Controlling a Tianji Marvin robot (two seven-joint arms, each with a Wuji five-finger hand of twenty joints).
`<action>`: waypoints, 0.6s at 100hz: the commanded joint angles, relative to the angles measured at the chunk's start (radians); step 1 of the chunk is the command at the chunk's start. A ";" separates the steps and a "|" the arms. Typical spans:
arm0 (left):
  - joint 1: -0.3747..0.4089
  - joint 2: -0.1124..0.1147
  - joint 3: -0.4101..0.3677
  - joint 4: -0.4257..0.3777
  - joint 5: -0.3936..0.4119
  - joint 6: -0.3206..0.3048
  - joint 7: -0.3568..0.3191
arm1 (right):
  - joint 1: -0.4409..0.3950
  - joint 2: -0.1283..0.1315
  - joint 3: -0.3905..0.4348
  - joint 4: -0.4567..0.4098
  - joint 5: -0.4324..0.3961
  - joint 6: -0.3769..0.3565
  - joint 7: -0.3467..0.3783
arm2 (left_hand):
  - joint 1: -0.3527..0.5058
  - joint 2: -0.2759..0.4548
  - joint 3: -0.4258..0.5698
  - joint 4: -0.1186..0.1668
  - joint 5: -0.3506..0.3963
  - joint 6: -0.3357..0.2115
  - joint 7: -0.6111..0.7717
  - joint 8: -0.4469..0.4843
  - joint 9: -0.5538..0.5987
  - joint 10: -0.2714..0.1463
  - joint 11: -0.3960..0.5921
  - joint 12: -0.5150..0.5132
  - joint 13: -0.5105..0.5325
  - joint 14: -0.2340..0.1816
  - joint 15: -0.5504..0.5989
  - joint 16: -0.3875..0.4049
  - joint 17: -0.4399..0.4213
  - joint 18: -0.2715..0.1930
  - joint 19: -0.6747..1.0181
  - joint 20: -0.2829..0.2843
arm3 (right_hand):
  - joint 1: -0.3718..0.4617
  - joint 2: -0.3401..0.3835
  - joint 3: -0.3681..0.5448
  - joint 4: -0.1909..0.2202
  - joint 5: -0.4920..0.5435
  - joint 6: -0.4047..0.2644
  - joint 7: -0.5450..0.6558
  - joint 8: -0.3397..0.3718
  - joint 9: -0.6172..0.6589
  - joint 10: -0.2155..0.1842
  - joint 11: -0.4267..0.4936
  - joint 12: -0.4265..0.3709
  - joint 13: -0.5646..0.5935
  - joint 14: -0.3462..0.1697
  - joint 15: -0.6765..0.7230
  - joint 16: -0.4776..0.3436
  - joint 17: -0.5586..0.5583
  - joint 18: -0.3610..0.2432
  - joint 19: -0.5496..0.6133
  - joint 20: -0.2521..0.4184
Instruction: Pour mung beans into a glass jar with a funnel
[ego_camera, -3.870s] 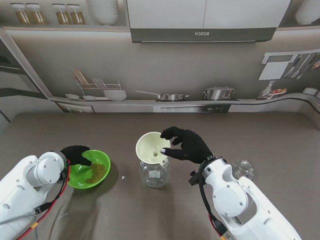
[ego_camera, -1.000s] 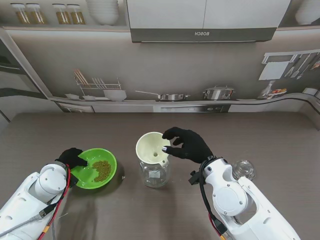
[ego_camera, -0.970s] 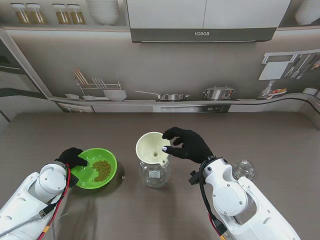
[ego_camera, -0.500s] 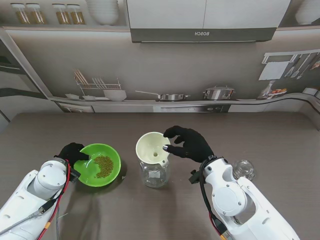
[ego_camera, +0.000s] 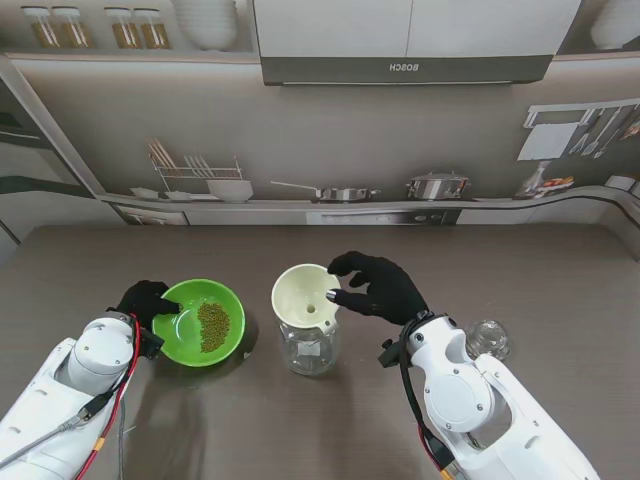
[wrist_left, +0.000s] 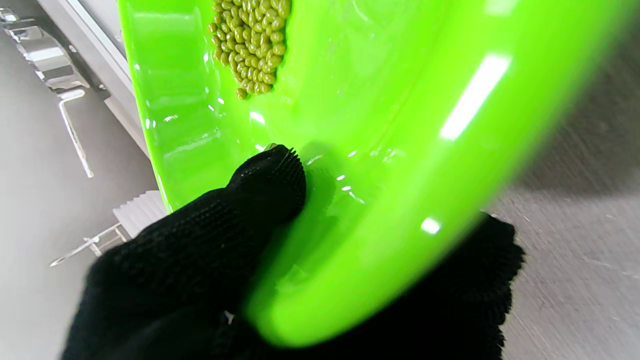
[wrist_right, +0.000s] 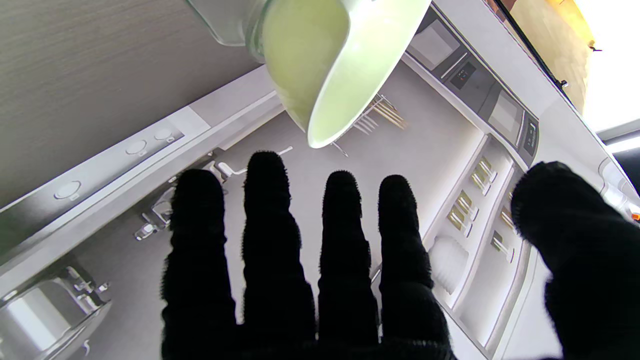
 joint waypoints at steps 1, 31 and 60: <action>-0.001 -0.007 -0.004 -0.010 -0.005 -0.002 -0.017 | -0.005 -0.005 -0.002 0.000 -0.002 0.000 0.009 | 0.115 0.026 0.100 0.035 0.080 -0.105 0.102 0.032 0.049 0.022 0.007 0.003 0.022 -0.001 0.024 0.001 0.051 -0.027 0.005 0.018 | -0.020 0.024 0.015 0.026 -0.003 -0.003 -0.001 0.008 0.002 0.003 -0.008 0.001 0.016 -0.012 0.005 0.004 -0.008 0.009 0.020 -0.009; -0.006 -0.011 -0.009 -0.011 -0.031 -0.015 -0.016 | -0.009 -0.004 0.001 -0.006 -0.029 0.004 0.000 | 0.116 0.026 0.100 0.036 0.083 -0.103 0.098 0.035 0.052 0.021 0.005 0.004 0.023 0.001 0.016 -0.001 0.051 -0.022 -0.002 0.018 | -0.032 0.028 -0.008 0.025 -0.037 -0.018 -0.016 0.005 -0.060 -0.007 -0.022 -0.003 -0.039 -0.009 -0.019 -0.004 -0.042 0.006 0.002 -0.011; -0.012 -0.002 -0.022 -0.045 -0.034 -0.014 -0.051 | -0.020 0.003 0.001 -0.028 -0.098 0.006 -0.011 | 0.116 0.025 0.100 0.036 0.085 -0.101 0.094 0.035 0.052 0.023 0.003 0.005 0.023 0.004 0.017 0.000 0.051 -0.017 -0.002 0.020 | -0.039 0.036 -0.047 0.031 -0.054 -0.030 -0.031 0.005 -0.086 -0.016 -0.024 -0.004 -0.074 -0.009 -0.034 -0.012 -0.070 0.002 -0.023 -0.011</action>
